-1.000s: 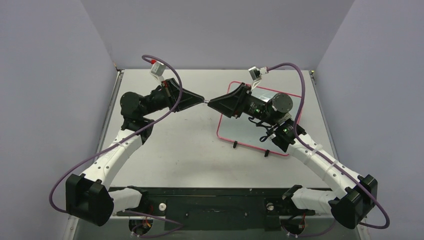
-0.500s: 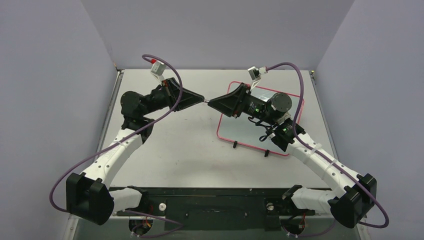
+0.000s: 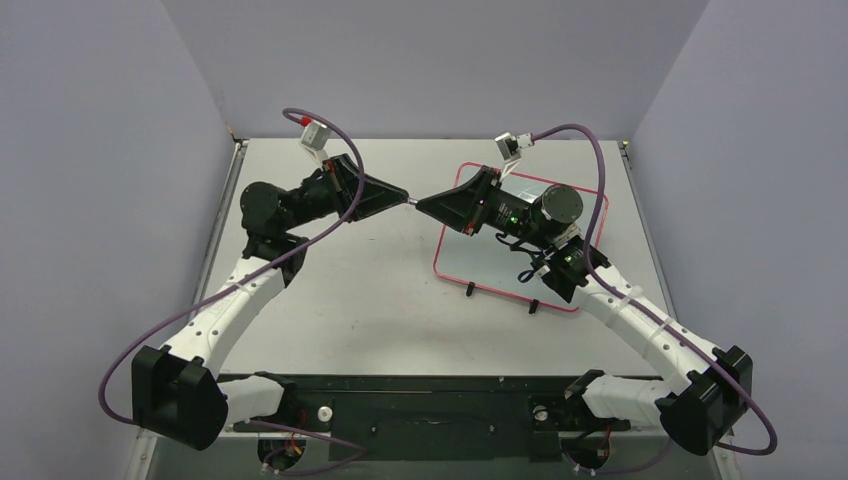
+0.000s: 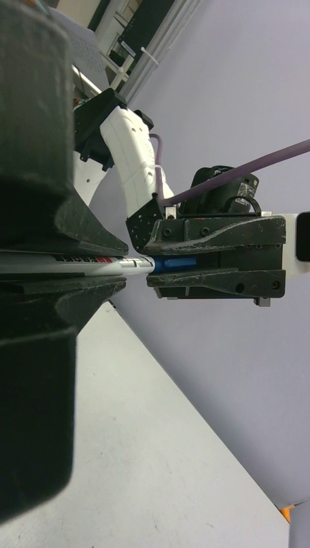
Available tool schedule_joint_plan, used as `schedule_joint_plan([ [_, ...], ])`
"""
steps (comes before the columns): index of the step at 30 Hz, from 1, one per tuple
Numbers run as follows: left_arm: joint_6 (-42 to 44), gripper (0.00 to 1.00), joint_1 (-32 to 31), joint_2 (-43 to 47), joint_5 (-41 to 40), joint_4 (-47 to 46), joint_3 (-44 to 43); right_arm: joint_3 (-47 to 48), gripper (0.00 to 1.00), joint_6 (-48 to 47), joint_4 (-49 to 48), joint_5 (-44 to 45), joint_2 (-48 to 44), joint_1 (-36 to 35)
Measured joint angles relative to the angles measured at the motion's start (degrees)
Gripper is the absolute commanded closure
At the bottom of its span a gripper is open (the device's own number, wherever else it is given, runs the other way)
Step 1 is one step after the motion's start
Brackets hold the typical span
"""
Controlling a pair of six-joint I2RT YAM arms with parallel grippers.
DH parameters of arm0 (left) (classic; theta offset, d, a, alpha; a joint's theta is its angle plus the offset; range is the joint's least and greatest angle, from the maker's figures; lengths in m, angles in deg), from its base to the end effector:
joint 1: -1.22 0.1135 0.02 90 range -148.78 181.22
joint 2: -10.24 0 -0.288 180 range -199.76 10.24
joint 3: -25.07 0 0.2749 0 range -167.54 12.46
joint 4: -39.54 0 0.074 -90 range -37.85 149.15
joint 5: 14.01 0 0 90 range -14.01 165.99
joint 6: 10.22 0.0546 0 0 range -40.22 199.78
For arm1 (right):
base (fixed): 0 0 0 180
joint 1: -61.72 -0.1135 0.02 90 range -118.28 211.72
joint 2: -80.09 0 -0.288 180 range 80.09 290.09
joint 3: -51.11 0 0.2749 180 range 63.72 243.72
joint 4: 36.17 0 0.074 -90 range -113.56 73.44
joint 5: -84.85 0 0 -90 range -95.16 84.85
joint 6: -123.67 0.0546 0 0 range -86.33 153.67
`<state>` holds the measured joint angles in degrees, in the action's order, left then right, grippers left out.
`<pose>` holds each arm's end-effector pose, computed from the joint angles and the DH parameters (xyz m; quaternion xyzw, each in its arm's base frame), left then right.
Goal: Write a sentence on the whiteboard
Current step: Pass from the left arm to the right, then open the pen cap from the whiteboard marker.
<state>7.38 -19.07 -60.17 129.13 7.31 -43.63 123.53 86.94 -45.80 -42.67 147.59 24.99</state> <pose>0.2570 -0.1416 0.4308 0.1540 0.5692 -0.7150 0.3756 0.2183 0.2044 0.4326 -0.1684 0.6099 0.6687 0.3904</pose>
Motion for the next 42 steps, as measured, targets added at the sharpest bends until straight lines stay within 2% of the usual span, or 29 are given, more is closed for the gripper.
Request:
schedule_joint_plan([
  [1, 0.0, 1.0, 0.0, 0.0, 0.0, 0.0, 0.0, 0.0, 1.0, 0.02, 0.0, 0.0, 0.0, 0.0],
  [3, 0.02, 0.93, -0.02, 0.0, -0.04, 0.0, 0.0, 0.0, 1.0, -0.02, 0.0, 0.0, 0.0, 0.0],
  [5, 0.04, 0.78, -0.02, 0.0, -0.04, 0.02, 0.0, 0.0, 1.0, -0.04, 0.0, 0.02, 0.0, 0.0],
  [7, 0.76, 0.7, -0.02, 0.0, -0.11, 0.15, 0.0, 0.0, 1.0, -0.04, -0.02, 0.02, 0.0, 0.0],
  [11, 1.9, 0.66, -1.07, 0.0, 0.0, 2.58, 0.0, 0.0, 1.0, -0.33, 0.22, 0.09, 0.0, -0.5],
  [20, 2.38, 0.64, -0.46, 0.11, -0.13, 3.96, -1.01, -0.02, 1.0, -1.2, 1.18, 0.81, -0.24, -0.31],
  [25, 2.34, 0.67, 1.05, 1.05, -0.22, 4.26, -1.27, -0.07, 1.0, -1.44, 1.73, 0.92, -0.87, 0.02],
  [34, 2.34, 0.77, 2.03, 1.84, -0.2, 4.46, -1.29, -0.13, 1.0, -1.62, 1.97, 1.14, -1.53, 0.07],
  [41, 2.12, 1.0, 2.03, 2.01, -0.2, 4.96, -1.29, -0.15, 1.0, -1.62, 2.14, 1.09, -1.53, 0.13],
  [42, 2.1, 1.0, 2.03, 2.1, -0.17, 4.96, -1.29, -0.17, 1.0, -1.62, 2.14, 1.03, -1.53, 0.22],
])
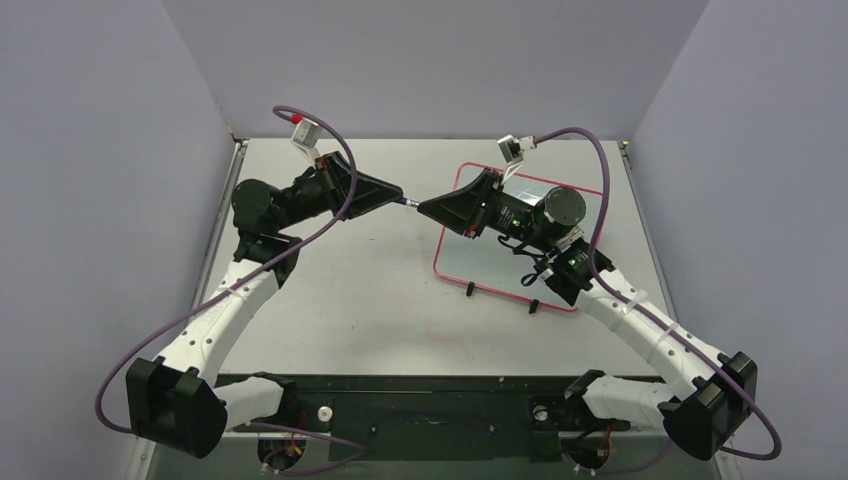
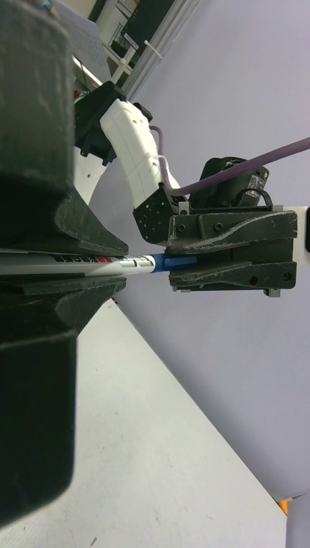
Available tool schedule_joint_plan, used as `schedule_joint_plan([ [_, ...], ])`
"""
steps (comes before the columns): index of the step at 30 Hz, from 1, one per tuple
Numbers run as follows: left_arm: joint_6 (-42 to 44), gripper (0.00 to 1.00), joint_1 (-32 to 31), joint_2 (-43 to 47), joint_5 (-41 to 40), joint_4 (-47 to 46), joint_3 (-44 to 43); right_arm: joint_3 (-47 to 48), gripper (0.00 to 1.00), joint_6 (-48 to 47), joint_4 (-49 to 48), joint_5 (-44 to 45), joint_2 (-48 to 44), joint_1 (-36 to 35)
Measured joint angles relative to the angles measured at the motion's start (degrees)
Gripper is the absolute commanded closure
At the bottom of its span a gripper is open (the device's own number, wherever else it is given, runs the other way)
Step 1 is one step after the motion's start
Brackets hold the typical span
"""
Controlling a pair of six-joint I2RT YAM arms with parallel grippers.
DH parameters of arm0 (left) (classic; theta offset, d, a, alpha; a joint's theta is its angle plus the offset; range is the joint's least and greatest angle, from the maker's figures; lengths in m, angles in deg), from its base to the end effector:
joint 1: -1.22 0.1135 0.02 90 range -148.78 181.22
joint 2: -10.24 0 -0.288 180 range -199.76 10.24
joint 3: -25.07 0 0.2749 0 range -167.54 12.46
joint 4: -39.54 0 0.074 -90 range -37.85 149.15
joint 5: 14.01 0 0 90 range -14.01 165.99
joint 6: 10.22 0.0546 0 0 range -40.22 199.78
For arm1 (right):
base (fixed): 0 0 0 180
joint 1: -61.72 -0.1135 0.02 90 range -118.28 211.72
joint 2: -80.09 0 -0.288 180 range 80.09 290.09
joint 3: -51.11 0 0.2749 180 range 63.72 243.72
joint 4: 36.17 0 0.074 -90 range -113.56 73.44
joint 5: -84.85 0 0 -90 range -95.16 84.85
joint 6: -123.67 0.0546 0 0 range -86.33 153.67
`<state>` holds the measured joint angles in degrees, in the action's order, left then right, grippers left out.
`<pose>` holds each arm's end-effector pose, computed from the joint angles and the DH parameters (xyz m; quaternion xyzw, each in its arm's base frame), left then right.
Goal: Write a sentence on the whiteboard
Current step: Open the pen cap from the whiteboard marker, then place the pen cap at the center of the board.
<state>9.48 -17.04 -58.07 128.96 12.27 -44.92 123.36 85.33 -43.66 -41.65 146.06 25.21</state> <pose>0.2540 -0.1297 0.4409 0.1458 0.5771 -0.7005 0.3938 0.2141 0.1989 0.4347 -0.1670 0.6136 0.6587 0.4022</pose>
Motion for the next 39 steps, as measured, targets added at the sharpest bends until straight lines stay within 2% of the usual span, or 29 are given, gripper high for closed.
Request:
schedule_joint_plan([
  [10, 0.5, 1.0, 0.44, 0.68, 0.04, 2.43, 0.04, -0.37, 1.0, 0.02, -0.07, -0.33, 0.0, 0.04],
  [14, -2.01, 1.0, 1.9, 0.63, 1.7, 0.35, 1.53, -0.68, 1.0, -0.2, 0.48, -0.35, 0.0, -0.33],
  [20, -6.12, 1.0, 11.13, -0.15, 1.75, -4.94, 4.55, -1.86, 1.0, -1.25, 2.4, 0.7, -2.34, 1.49],
  [28, -5.14, 1.0, 16.98, -0.5, 2.08, -5.44, 8.52, -2.49, 1.0, -2.69, 4.17, 1.27, -4.42, 2.01],
  [31, -0.35, 1.0, 18.95, -0.17, 0.83, -0.17, 11.06, -2.69, 1.0, -3.56, 5.6, 2.14, -4.74, 2.4],
  [35, 10.56, 1.0, 20.04, 1.27, -4.83, 13.75, 13.68, -3.28, 1.0, -5.2, 8.2, 3.87, -5.35, 2.73],
  [39, 21.94, 1.0, 20.06, 3.26, -16.13, 29.2, 15.13, -3.32, 1.0, -7.32, 11.32, 6.16, -5.55, 2.78],
])
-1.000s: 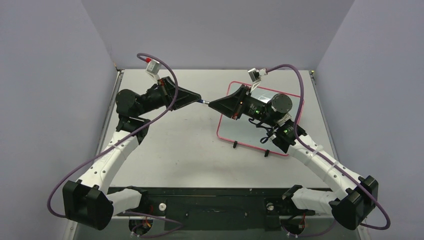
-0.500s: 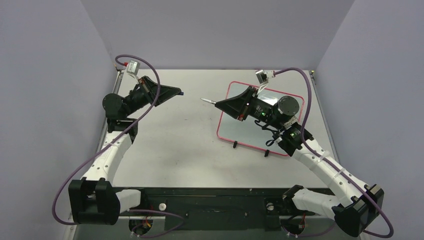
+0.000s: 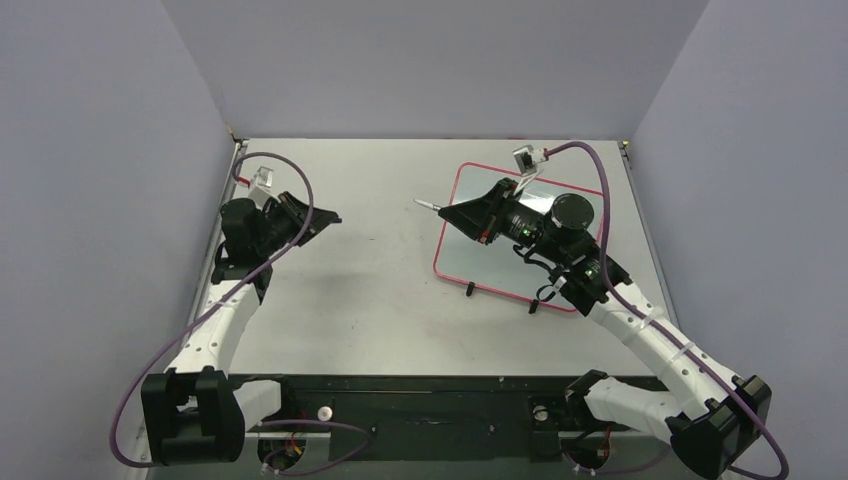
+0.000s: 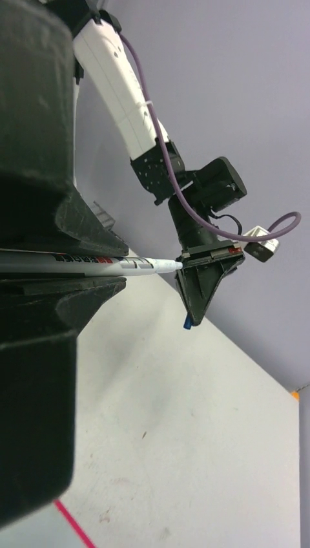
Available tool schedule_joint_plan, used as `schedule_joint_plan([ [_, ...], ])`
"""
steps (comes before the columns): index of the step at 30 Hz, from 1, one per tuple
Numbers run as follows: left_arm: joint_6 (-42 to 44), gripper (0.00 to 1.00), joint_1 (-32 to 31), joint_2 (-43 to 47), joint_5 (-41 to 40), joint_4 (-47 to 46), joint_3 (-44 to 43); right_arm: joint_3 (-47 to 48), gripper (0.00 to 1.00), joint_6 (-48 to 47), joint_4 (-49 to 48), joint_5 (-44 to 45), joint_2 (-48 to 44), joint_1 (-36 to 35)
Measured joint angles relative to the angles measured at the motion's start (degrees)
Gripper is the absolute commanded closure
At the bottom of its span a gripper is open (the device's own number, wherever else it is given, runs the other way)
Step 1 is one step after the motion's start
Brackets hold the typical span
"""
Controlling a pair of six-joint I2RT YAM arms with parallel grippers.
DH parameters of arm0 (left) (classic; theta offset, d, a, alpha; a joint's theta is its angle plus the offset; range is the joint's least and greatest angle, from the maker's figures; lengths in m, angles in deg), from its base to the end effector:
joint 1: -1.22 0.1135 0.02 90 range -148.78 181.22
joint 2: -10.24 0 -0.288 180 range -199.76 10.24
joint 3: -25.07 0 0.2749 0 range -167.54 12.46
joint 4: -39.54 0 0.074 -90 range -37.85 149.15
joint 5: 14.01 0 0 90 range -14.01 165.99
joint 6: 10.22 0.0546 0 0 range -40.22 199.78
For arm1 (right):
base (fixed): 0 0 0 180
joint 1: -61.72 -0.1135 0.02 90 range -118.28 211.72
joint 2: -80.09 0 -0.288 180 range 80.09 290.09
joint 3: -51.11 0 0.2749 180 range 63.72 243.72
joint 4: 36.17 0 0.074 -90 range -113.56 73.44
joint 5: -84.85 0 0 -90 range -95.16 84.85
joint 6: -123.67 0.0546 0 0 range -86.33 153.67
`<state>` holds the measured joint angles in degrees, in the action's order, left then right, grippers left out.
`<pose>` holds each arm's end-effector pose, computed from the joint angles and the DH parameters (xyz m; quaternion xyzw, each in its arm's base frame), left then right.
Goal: Write a sentence on the whiteboard
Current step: Place the pen cap at the center of the board.
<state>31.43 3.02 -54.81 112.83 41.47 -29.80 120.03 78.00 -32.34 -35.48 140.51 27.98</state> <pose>0.2851 -0.0238 0.3013 -0.1328 0.7525 -0.4614 0.4507 0.2096 0.1731 0.4145 -0.1312 0.6691 0.5847 0.4396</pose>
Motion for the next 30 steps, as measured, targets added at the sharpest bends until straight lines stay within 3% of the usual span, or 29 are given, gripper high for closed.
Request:
schedule_joint_plan([
  [8, 9.77, 1.0, -1.31, -0.59, -24.96, 19.45, 3.39, 0.0, 1.0, -5.66, 9.75, 8.79, -1.07, 0.0],
  [16, 11.13, 0.99, -8.35, -6.4, -42.77, 25.62, 5.38, 0.0, 1.0, -9.51, 17.42, 18.71, -2.45, 0.02],
  [22, 11.39, 0.83, -10.56, -9.4, -48.35, 25.51, 6.38, -0.39, 1.0, -11.26, 21.33, 28.41, -6.05, 0.02],
  [30, 11.45, 0.73, -10.84, -11.04, -50.45, 25.0, 7.19, -1.22, 1.0, -13.46, 24.39, 38.84, -10.19, 0.07],
])
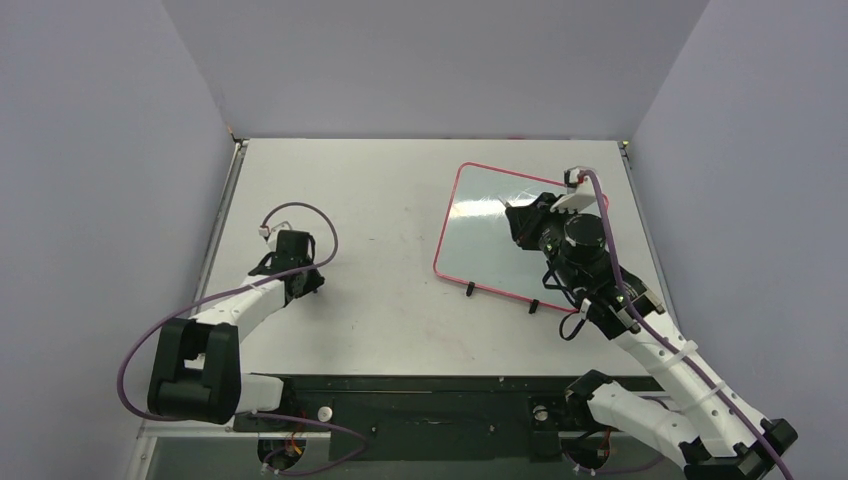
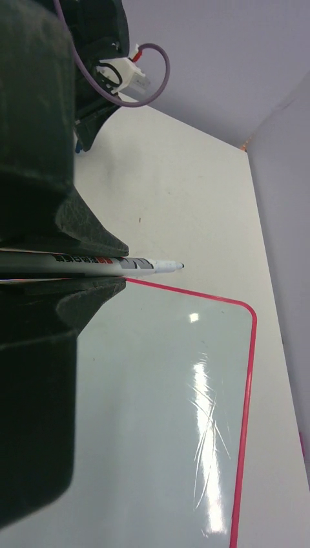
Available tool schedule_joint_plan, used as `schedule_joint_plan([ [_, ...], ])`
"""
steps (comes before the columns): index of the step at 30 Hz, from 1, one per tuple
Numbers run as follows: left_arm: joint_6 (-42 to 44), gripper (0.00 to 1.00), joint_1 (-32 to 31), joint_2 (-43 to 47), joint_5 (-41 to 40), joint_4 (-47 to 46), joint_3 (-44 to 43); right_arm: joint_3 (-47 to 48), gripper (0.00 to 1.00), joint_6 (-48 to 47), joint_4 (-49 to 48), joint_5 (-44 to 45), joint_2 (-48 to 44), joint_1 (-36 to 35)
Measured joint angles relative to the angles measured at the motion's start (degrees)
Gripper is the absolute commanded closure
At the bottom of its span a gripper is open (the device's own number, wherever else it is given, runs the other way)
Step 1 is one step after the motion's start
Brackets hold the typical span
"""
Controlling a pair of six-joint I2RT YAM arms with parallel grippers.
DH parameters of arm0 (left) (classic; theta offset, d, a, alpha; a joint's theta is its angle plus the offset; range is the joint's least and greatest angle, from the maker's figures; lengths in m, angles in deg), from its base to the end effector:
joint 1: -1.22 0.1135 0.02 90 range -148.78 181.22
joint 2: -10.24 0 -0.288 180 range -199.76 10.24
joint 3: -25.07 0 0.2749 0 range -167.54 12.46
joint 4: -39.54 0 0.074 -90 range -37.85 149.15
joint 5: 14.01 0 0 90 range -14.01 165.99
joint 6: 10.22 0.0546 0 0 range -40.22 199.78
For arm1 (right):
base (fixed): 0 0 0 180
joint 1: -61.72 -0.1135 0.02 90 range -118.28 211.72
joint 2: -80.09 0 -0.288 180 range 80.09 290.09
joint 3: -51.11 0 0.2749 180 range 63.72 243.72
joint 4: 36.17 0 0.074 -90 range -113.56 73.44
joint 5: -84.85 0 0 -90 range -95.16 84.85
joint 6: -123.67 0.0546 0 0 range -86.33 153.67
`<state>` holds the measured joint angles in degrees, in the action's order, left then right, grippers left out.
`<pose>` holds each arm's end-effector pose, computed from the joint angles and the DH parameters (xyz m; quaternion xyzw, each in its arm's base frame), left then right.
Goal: Write a sentence on the whiteboard
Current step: Place the pen cap at the center of the board.
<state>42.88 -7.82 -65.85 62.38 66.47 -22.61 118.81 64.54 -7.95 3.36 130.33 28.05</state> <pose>0.2636 -0.0289 0.1577 -0.2624 0.9115 -0.0113 0.3165 0.1907 0.1173 0.3935 0.0285 0.7691 0.2912 0.5682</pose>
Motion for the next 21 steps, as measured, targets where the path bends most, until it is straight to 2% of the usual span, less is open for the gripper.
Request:
schedule_joint_plan([
  [13, 0.22, 0.55, -0.68, 2.01, -1.03, 0.52, -0.04, -0.37, 1.0, -1.99, 2.21, 4.96, -0.26, 0.72],
  [21, 1.51, 0.54, -1.18, 7.39, -0.07, 2.23, -3.61, 0.59, 1.0, -4.42, 5.6, 10.51, -0.68, 4.48],
])
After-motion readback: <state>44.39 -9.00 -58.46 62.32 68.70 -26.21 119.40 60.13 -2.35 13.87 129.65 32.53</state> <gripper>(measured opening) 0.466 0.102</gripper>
